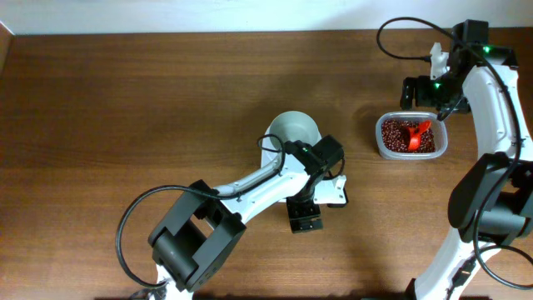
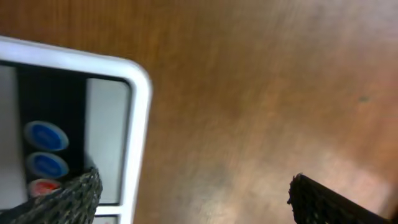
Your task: Scoop item into bowl and weigh 50g on scale
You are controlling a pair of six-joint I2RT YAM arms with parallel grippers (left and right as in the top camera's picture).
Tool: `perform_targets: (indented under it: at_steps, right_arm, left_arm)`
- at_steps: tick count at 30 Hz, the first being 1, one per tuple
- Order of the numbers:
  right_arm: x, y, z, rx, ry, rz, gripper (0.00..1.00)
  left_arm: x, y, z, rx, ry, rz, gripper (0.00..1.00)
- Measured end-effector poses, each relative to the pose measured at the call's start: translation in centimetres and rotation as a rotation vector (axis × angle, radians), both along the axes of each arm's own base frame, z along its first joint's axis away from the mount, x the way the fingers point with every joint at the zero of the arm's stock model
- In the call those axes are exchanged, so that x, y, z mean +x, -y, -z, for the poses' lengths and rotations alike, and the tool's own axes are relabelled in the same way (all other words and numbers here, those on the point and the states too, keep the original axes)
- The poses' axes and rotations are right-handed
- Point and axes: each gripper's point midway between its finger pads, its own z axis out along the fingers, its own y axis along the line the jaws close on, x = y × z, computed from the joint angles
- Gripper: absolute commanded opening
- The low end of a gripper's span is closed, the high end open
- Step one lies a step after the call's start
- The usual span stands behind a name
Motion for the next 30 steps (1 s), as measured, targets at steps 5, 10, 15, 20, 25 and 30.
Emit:
perform_targets:
  at_steps: [5,10,15,20,25,30]
  right_arm:
    - [0.0,0.0,0.0,0.0,0.0,0.0,0.99]
    - [0.0,0.0,0.0,0.0,0.0,0.0,0.99]
    - [0.0,0.0,0.0,0.0,0.0,0.0,0.99]
    - [0.0,0.0,0.0,0.0,0.0,-0.001,0.99]
    - [0.0,0.0,0.0,0.0,0.0,0.0,0.99]
    - [0.0,0.0,0.0,0.0,0.0,0.0,0.99]
  left_arm:
    - [-1.1,0.0,-0.3,-0.016,-0.071,0.008,1.0]
    - [-2.1,0.6,-1.7,-0.04,-0.138,0.003,0.99]
    - [-1.4,1.9,-7.6,-0.154,-0.075,0.008,0.99]
    - [0.6,-0.4,-12.5,-0.276,-0.061,-0.124,0.99]
    - [6.4,-6.0,-13.4,-0.289,-0.051,-0.493,0.99]
    - [12.8,-12.1,-13.1,-0.248,0.118,-0.731,0.99]
